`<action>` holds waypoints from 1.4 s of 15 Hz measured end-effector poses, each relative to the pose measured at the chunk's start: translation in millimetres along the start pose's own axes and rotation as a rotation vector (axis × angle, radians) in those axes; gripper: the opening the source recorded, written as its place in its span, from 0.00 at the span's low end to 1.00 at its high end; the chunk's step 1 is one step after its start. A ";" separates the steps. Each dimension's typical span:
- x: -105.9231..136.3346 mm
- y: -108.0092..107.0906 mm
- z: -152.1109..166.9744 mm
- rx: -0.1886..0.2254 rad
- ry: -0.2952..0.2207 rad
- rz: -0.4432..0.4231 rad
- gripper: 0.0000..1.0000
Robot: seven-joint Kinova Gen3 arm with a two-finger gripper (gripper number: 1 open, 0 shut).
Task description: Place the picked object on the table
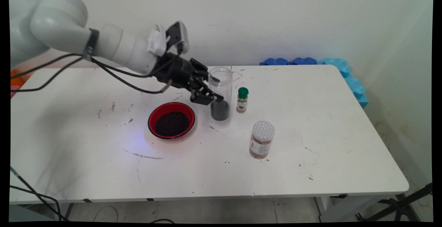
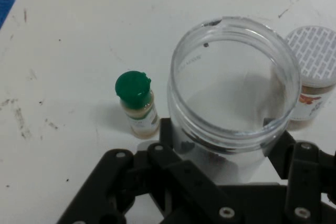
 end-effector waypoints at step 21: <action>-34.0 21.1 73.7 0.030 -0.004 -0.066 1.00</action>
